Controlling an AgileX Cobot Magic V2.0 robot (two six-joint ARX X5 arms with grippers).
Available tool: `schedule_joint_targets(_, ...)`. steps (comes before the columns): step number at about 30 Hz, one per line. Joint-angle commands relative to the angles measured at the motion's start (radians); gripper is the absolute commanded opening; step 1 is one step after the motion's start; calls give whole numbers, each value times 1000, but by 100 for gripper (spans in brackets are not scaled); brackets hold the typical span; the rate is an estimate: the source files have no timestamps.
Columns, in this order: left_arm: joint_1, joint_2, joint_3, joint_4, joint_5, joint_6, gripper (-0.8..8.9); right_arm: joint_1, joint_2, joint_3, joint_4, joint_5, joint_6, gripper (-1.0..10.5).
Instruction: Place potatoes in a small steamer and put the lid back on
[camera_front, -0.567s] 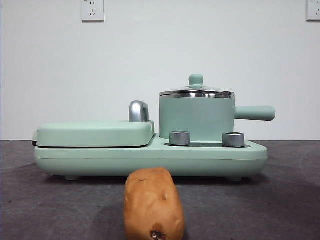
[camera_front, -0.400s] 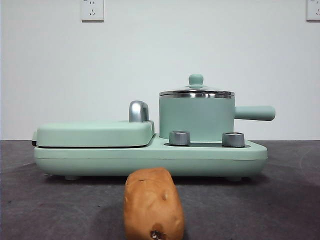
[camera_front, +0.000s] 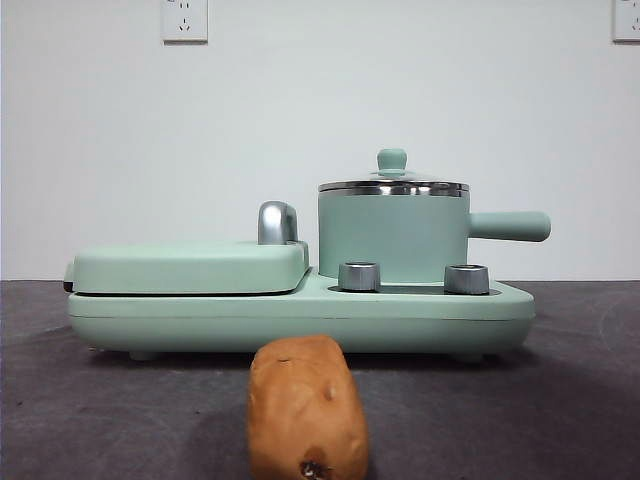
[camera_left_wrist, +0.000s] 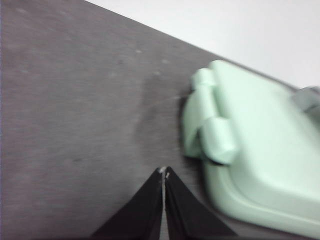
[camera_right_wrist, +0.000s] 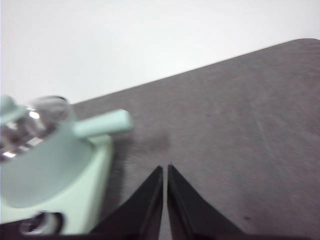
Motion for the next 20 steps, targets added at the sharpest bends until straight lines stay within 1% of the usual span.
schedule_joint_targets(1,-10,64,61,10,69,-80,9,1,63,93,-26,-58,25,12)
schedule_joint_targets(3,-16,122,111,-10,105,-90,9,1,116,162,-63,-108,24,12)
schedule_joint_targets(7,-27,257,249,-80,184,-80,9,1,238,309,-174,-217,19,12)
schedule_joint_targets(10,-34,356,356,-127,232,-51,9,1,316,395,-243,-305,-3,12)
schedule_joint_targets(13,-40,467,459,-166,285,4,9,1,391,472,-306,-413,-53,12)
schedule_joint_targets(14,-42,511,495,-176,321,28,8,1,419,500,-325,-464,-77,12)
schedule_joint_targets(16,-42,576,544,-197,390,58,8,1,458,537,-348,-538,-107,12)
schedule_joint_targets(17,-42,619,576,-210,444,77,8,1,482,558,-357,-583,-122,12)
schedule_joint_targets(20,-45,715,646,-237,569,126,8,2,536,606,-385,-674,-161,12)
